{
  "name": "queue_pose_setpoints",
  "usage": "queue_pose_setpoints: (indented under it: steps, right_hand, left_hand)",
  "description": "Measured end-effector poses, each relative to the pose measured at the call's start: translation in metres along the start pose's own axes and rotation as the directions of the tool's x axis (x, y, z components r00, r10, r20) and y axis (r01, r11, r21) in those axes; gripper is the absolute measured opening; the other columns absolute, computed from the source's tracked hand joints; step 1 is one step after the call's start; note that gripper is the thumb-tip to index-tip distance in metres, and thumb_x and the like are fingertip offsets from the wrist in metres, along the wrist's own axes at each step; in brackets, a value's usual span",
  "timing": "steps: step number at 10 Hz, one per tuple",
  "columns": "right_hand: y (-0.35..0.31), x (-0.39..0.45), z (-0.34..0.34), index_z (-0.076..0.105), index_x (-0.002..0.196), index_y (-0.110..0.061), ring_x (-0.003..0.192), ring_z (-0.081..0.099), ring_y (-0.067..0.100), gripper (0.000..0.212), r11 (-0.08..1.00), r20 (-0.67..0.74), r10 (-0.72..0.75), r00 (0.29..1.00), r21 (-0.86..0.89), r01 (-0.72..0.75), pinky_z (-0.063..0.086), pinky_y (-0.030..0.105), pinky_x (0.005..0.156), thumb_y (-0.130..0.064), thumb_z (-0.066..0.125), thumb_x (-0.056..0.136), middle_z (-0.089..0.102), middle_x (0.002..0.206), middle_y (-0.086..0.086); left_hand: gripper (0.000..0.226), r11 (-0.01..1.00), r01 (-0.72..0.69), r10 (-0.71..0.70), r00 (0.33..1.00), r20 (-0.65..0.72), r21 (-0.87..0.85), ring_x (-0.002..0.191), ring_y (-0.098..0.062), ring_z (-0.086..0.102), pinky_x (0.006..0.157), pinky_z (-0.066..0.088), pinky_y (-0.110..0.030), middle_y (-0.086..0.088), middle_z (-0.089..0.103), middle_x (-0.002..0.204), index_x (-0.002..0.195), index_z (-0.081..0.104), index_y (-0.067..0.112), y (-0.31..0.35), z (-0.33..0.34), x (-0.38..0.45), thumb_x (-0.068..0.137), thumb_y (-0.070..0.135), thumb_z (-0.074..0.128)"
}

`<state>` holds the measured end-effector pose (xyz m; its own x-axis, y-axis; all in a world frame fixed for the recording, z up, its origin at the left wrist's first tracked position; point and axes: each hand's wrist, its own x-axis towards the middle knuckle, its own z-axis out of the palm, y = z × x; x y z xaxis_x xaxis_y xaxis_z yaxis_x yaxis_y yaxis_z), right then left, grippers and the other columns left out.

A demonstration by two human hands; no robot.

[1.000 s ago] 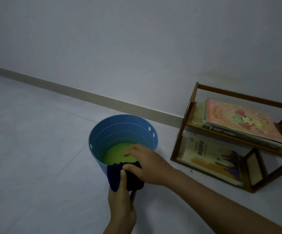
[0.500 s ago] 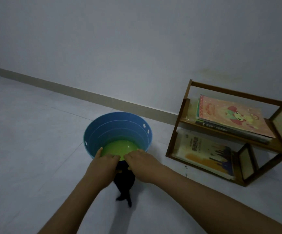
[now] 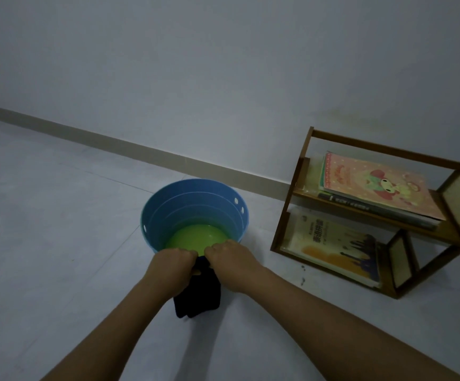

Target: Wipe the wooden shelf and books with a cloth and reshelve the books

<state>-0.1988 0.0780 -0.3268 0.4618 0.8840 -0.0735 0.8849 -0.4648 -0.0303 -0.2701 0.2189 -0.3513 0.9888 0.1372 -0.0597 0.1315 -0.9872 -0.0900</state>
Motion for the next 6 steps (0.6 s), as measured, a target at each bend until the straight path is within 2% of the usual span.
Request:
queue_pose_setpoints:
  steps: [1, 2, 3, 4, 5, 6]
  right_hand:
    - [-0.003, -0.003, 0.0, 0.054, 0.11, -0.002, 0.101, 0.057, 0.035, 0.021, 1.0, 0.035, 0.015, 0.999, -0.003, -0.015, 0.039, 0.036, 0.087, -0.011, 0.042, 0.095, 0.06, 0.115, 0.018]
    - [0.0, -0.003, -0.001, 0.047, 0.123, -0.006, 0.118, 0.049, 0.033, 0.031, 1.0, 0.1, 0.028, 0.995, -0.002, -0.028, 0.027, 0.045, 0.112, -0.018, 0.046, 0.095, 0.052, 0.129, 0.017]
    - [0.008, -0.008, -0.02, 0.022, 0.147, -0.005, 0.144, 0.019, 0.032, 0.059, 0.999, 0.101, 0.046, 0.994, -0.015, -0.045, 0.01, 0.048, 0.119, -0.027, 0.047, 0.097, 0.023, 0.156, 0.017]
    - [0.023, -0.017, -0.048, 0.004, 0.152, -0.006, 0.149, 0.0, 0.027, 0.068, 0.995, 0.064, 0.094, 0.993, -0.038, -0.092, 0.003, 0.046, 0.119, -0.03, 0.042, 0.1, -0.001, 0.161, 0.014]
    - [0.047, -0.033, -0.088, -0.001, 0.152, -0.006, 0.149, -0.005, 0.026, 0.069, 0.981, 0.036, 0.194, 0.98, 0.021, -0.195, 0.0, 0.046, 0.12, -0.036, 0.035, 0.102, -0.006, 0.161, 0.014]
    - [0.075, -0.055, -0.133, 0.002, 0.152, -0.005, 0.149, -0.004, 0.027, 0.071, 0.951, -0.066, 0.309, 0.949, 0.013, -0.309, 0.002, 0.048, 0.121, -0.042, 0.033, 0.101, -0.004, 0.161, 0.014]
  left_hand:
    - [0.032, 1.0, -0.018, 0.016, 0.995, 0.103, 0.018, 0.091, -0.023, 0.067, 0.075, 0.05, -0.031, -0.006, 0.07, 0.102, 0.107, 0.062, 0.014, 0.004, -0.006, -0.001, 0.096, 0.04, 0.047]
    - [0.043, 1.0, 0.0, 0.001, 0.972, 0.236, -0.003, 0.109, -0.025, 0.061, 0.093, 0.047, -0.035, -0.008, 0.063, 0.122, 0.123, 0.053, 0.012, 0.006, -0.018, 0.0, 0.095, 0.044, 0.047]
    - [0.076, 1.0, 0.01, -0.004, 0.967, 0.253, -0.023, 0.144, -0.024, 0.025, 0.117, 0.022, -0.045, -0.009, 0.029, 0.156, 0.15, 0.02, 0.009, 0.005, -0.045, 0.0, 0.092, 0.05, 0.048]
    - [0.087, 1.0, -0.002, 0.002, 0.981, 0.195, -0.001, 0.15, -0.024, 0.001, 0.12, 0.01, -0.047, -0.01, 0.004, 0.162, 0.152, 0.0, 0.004, 0.011, -0.083, 0.005, 0.094, 0.052, 0.044]
    - [0.088, 1.0, -0.022, 0.021, 0.995, 0.098, 0.014, 0.15, -0.025, -0.003, 0.12, 0.008, -0.048, -0.012, -0.002, 0.162, 0.152, -0.002, 0.002, 0.026, -0.123, 0.024, 0.095, 0.052, 0.043]
    - [0.088, 0.999, -0.045, 0.044, 0.999, 0.005, 0.015, 0.149, -0.026, -0.002, 0.12, 0.007, -0.047, -0.014, -0.002, 0.162, 0.152, -0.001, 0.002, 0.049, -0.17, 0.045, 0.095, 0.053, 0.042]
